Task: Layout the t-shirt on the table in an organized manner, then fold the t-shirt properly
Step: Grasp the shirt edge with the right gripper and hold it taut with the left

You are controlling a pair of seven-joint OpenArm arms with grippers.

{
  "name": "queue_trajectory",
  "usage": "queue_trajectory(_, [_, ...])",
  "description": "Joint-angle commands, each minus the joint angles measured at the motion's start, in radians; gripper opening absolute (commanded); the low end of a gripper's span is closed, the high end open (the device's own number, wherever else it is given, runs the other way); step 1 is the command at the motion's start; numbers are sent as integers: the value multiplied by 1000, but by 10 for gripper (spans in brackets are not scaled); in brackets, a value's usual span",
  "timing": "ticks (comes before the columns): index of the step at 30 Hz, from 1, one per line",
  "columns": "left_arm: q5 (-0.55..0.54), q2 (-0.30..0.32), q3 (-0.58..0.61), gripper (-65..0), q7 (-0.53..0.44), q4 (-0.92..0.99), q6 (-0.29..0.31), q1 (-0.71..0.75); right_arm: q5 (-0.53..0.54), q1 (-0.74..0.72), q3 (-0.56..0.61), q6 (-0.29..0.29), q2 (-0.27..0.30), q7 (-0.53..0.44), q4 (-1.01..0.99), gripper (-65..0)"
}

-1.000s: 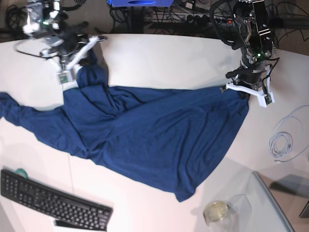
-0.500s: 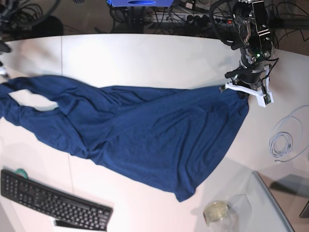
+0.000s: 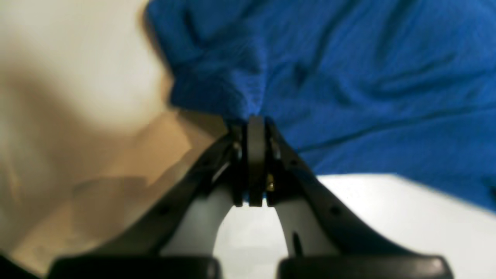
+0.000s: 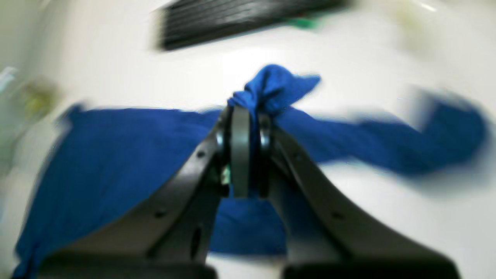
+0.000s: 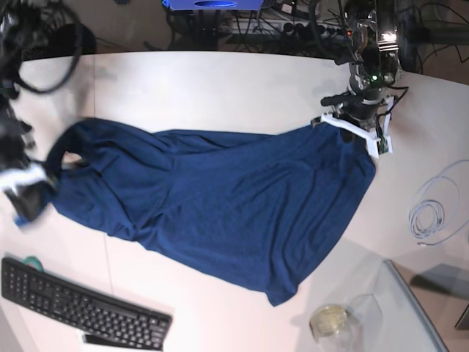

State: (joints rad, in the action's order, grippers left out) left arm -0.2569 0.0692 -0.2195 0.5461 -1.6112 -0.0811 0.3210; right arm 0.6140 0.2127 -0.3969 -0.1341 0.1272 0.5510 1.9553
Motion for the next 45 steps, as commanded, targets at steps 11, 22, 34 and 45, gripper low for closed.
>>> queue_trajectory(11, [81, -6, -13, -650, -24, -22, 1, 7, 19, -528, 680, -9, -54, 278, -325, -296])
queue_trajectory(22, [81, -2, -16, -650, -24, -22, 2, 17, 19, -247, 321, 1, -60, 260, -317, -273])
queue_trajectory(34, [81, -2, -18, -650, -25, -25, 2, 19, 19, -213, 97, 204, -50, -26, -696, -263])
queue_trajectory(45, [74, 17, -131, -650, -25, -24, 4, 19, 19, -250, 102, 202, -22, -27, -710, -384])
